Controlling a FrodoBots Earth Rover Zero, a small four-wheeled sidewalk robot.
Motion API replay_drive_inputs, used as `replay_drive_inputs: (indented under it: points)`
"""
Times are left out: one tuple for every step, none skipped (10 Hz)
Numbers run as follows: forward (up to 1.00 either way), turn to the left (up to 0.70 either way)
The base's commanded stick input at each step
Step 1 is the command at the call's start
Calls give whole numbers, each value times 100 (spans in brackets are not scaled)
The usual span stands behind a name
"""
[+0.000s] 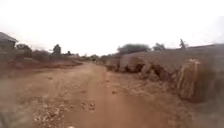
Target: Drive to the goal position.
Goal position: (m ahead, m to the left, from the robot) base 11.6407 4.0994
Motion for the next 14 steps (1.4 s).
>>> replay_drive_inputs:
  points:
    - [50, 0]
    - [50, 0]
    - [50, 0]
    - [50, 0]
    - [50, 0]
    - [50, 0]
    - [50, 0]
    - [50, 0]
    - [50, 0]
    - [50, 0]
    - [50, 0]
    - [50, 0]
    - [50, 0]
    - [50, 0]
